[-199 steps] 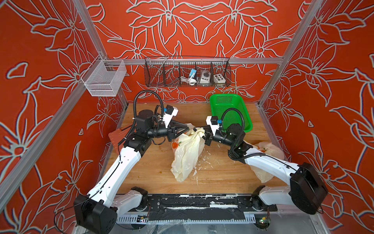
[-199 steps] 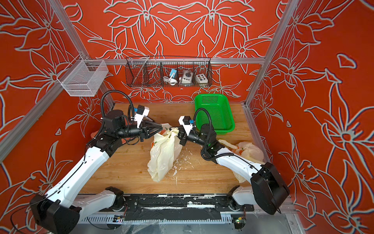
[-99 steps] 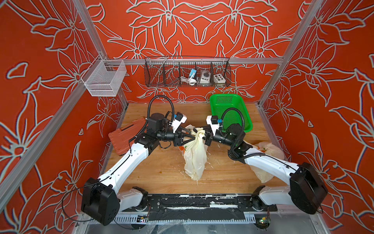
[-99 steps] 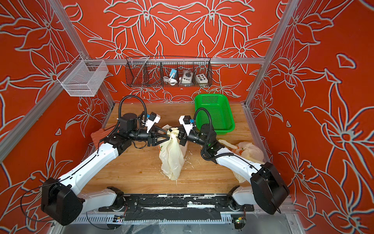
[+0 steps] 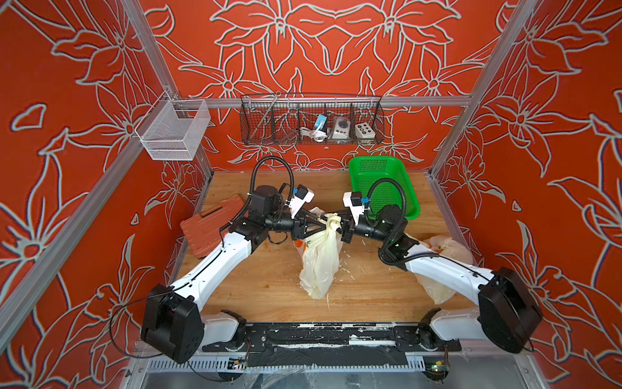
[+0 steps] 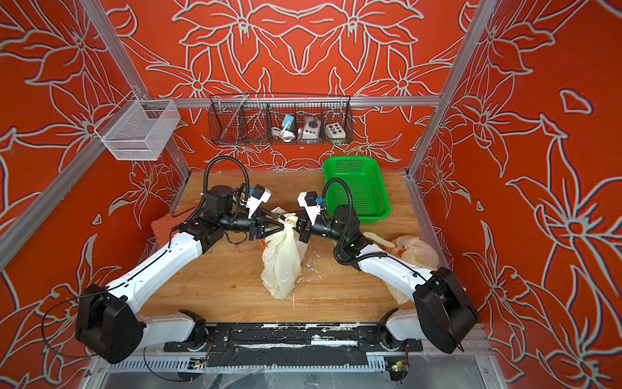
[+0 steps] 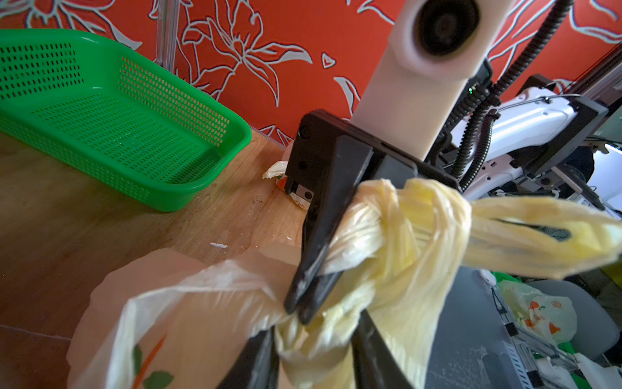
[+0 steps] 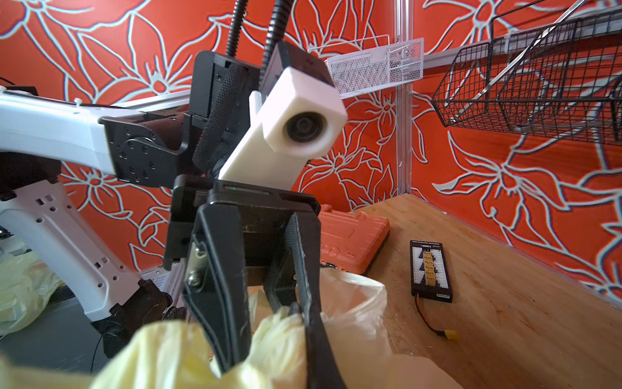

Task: Place the peach into a plastic bag & tie a knot
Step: Tie the plastic bag at the center of the board.

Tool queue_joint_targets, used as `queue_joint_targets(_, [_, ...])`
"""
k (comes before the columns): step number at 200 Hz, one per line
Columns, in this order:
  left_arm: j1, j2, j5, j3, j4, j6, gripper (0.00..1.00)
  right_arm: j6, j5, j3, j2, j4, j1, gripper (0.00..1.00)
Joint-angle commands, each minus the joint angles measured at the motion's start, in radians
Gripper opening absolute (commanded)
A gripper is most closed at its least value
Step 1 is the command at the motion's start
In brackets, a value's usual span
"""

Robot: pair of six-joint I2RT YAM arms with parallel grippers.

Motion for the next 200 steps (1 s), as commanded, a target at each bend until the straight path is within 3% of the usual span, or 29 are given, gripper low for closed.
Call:
queue_joint_targets(1, [-0.004, 0.010, 0.021, 0.030, 0.004, 0.013, 0.25, 0.005, -0.039, 0.029, 0.002, 0.021, 0.000, 0.00])
queue_joint_targets(41, [-0.004, 0.006, 0.025, 0.029, -0.022, 0.046, 0.00, -0.029, 0.012, 0.032, -0.017, -0.070, -0.003, 0.00])
queue_joint_targets(75, [0.008, 0.006, 0.012, 0.024, -0.029, 0.058, 0.00, -0.044, 0.074, 0.024, -0.051, -0.175, -0.014, 0.11])
queue_joint_targets(119, [0.032, 0.014, -0.097, 0.031, -0.009, 0.009, 0.00, -0.095, 0.249, 0.045, -0.167, -0.552, -0.031, 0.32])
queue_joint_targets(149, [0.033, 0.037, -0.145, 0.045, -0.015, -0.021, 0.00, -0.118, 0.396, 0.155, -0.255, -0.942, -0.029, 0.35])
queue_joint_targets(180, [0.033, 0.055, -0.228, 0.053, -0.012, -0.061, 0.00, -0.043, 0.526, 0.288, -0.296, -1.186, 0.003, 0.38])
queue_joint_targets(200, [0.033, 0.067, -0.260, 0.063, -0.011, -0.084, 0.00, -0.009, 0.650, 0.386, -0.279, -1.276, 0.094, 0.50])
